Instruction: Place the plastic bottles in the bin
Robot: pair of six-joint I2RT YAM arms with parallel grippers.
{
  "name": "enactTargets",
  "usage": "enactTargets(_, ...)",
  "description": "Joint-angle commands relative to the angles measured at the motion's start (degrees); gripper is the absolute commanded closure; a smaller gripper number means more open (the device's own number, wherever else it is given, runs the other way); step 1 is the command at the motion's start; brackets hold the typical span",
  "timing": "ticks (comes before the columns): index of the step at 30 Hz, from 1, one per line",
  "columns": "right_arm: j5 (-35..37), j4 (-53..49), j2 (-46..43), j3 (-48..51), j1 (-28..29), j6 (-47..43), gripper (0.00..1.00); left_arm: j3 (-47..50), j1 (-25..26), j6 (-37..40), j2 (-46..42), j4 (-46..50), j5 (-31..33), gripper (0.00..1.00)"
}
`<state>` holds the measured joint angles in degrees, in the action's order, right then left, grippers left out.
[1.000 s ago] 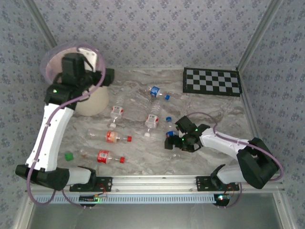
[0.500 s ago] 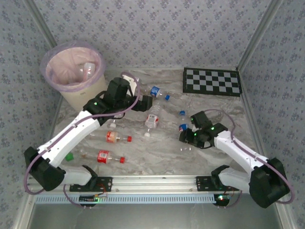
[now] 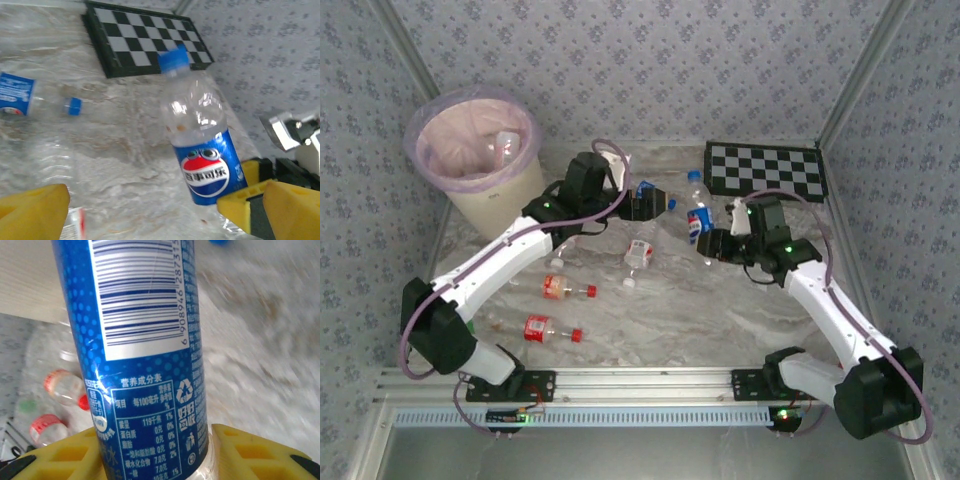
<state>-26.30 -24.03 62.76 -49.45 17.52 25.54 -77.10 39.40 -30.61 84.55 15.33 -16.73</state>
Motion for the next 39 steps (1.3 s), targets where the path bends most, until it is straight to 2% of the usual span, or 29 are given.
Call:
enactTargets(1,-4.6,13.4,-0.4,-1.1,1.0,-1.4,0.59,0.7,0.0,-5.6,-1.0,-8.0,-8.6,0.01)
enactTargets(4,-5.6,19.2,1.5,-1.1,2.1,0.2,0.59,2.5,0.0,-8.7,0.3,-11.5,-9.3,0.01)
enactTargets(8,-3.3,20.4,3.0,-2.1,4.8,-1.2,0.59,4.6,1.2,-15.5,3.1,-19.7,-10.4,0.01)
enactTargets(11,-2.2,21.8,3.3,-1.7,5.3,-1.0,0.59,3.5,3.1,-15.7,5.1,-19.1,-8.6,0.01)
enactTargets(15,-2.5,24.0,4.2,-1.6,6.0,-0.1,0.59,4.5,3.3,-17.9,6.0,-22.8,-5.6,0.17)
enactTargets(21,-1.9,23.9,4.6,-2.3,7.0,-0.4,0.59,2.4,3.3,-16.9,6.8,-21.8,-4.7,0.48)
enactTargets(28,-1.4,23.4,4.8,-2.5,8.0,-1.1,0.57,2.1,3.2,-16.5,7.2,-21.4,-4.3,0.61)
enactTargets(30,-1.8,22.3,4.8,-3.1,8.1,-1.9,0.49,2.2,3.1,-16.0,7.0,-21.2,-3.5,0.63)
enactTargets(33,-0.9,18.4,4.2,-4.3,8.1,-4.3,0.26,1.9,2.2,-15.6,7.0,-20.6,-3.5,0.65)
enactTargets(36,3.9,10.2,2.4,-7.0,7.8,-9.6,0.13,0.9,0.3,-14.0,6.3,-18.3,-3.4,0.67)
enactTargets(39,6.7,6.0,-0.8,-7.9,6.5,-12.5,0.05,-1.0,-1.6,-11.1,5.5,-14.5,-3.1,0.68)
